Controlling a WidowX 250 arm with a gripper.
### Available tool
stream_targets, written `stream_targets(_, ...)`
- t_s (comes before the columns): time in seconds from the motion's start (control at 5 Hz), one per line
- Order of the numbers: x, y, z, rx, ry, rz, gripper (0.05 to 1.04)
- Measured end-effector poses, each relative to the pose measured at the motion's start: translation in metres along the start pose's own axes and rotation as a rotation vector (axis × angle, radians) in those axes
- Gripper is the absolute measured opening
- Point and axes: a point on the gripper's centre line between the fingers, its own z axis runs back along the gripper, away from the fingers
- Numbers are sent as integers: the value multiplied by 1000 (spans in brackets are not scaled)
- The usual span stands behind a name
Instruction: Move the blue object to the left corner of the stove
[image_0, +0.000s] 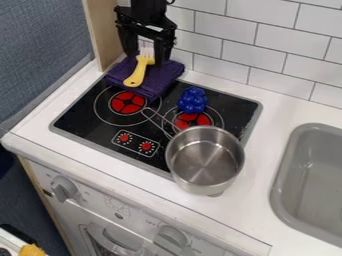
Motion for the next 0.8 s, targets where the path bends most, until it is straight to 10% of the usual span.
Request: stream_targets(0.8,5,-74,-27,9,50,-170,1001)
